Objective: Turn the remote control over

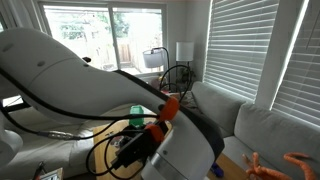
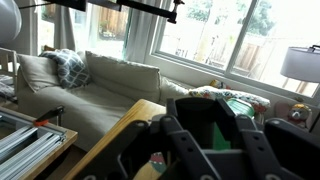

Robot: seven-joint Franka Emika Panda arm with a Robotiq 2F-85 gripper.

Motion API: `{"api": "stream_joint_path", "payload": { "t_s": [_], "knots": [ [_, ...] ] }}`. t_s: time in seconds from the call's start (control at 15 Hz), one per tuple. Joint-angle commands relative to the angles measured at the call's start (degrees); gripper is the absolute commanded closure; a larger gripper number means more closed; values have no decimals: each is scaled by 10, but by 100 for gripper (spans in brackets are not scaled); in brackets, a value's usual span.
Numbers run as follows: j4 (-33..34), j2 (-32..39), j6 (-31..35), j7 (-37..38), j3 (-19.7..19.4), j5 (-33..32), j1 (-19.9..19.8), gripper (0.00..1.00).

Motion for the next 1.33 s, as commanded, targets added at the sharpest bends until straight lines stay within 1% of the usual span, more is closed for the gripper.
{"api": "stream_joint_path", "payload": {
  "t_s": [0.0, 0.47, 1.27],
  "knots": [
    [19, 22, -27, 43, -10, 29, -4, 83],
    [24, 41, -25, 82, -19, 40, -5, 83],
    [33, 51, -15, 88, -34, 14, -6, 83]
  ]
}}
